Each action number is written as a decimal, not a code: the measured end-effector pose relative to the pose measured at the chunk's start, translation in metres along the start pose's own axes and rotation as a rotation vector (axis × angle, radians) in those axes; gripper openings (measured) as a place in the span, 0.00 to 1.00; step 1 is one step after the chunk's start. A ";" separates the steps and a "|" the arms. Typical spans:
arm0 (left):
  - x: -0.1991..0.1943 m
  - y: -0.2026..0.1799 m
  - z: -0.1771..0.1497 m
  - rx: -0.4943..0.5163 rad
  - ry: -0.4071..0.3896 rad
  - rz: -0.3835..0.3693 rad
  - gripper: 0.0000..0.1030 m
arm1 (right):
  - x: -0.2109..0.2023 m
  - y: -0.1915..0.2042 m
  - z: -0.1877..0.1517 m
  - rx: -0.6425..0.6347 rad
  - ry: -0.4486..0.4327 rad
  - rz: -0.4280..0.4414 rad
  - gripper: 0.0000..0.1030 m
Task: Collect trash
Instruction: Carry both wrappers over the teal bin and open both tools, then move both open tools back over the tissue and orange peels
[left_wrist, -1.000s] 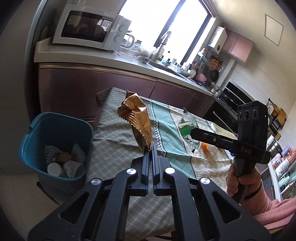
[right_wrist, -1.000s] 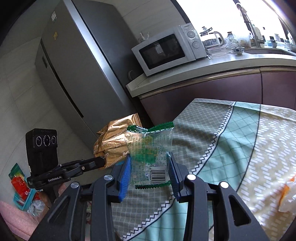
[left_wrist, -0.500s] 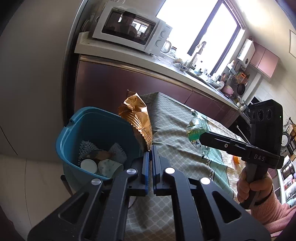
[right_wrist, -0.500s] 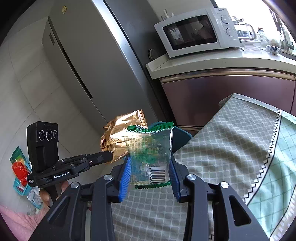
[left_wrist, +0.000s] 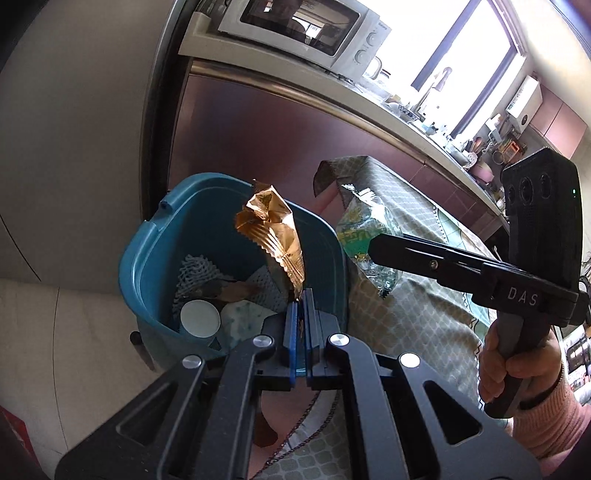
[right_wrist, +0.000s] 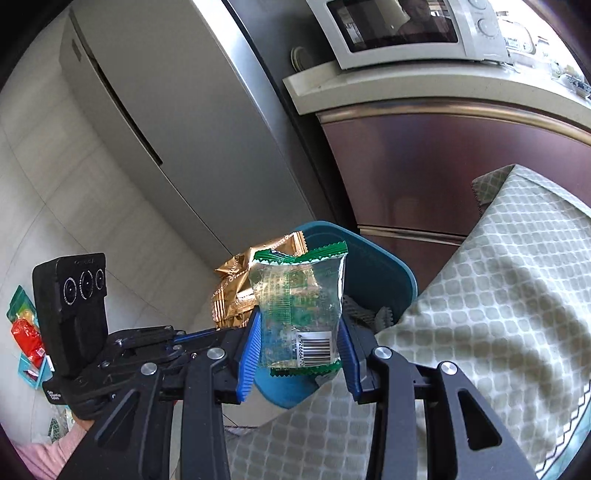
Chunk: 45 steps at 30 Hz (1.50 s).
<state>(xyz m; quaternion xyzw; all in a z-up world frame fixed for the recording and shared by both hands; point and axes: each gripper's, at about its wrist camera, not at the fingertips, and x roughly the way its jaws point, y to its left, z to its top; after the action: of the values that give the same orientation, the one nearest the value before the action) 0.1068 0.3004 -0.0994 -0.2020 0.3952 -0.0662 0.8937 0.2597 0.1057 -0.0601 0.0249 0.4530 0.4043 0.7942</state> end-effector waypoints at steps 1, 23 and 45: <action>0.005 0.002 0.001 -0.004 0.009 0.006 0.03 | 0.005 -0.001 0.002 0.004 0.008 -0.005 0.37; 0.036 0.003 0.003 -0.014 0.027 0.057 0.10 | 0.014 -0.018 -0.009 0.053 0.019 -0.018 0.52; 0.008 -0.164 -0.023 0.282 -0.018 -0.252 0.36 | -0.164 -0.046 -0.103 0.104 -0.260 -0.117 0.57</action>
<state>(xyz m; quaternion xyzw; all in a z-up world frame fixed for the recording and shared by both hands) 0.1027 0.1415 -0.0509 -0.1233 0.3455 -0.2303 0.9013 0.1687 -0.0678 -0.0245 0.0919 0.3676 0.3266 0.8659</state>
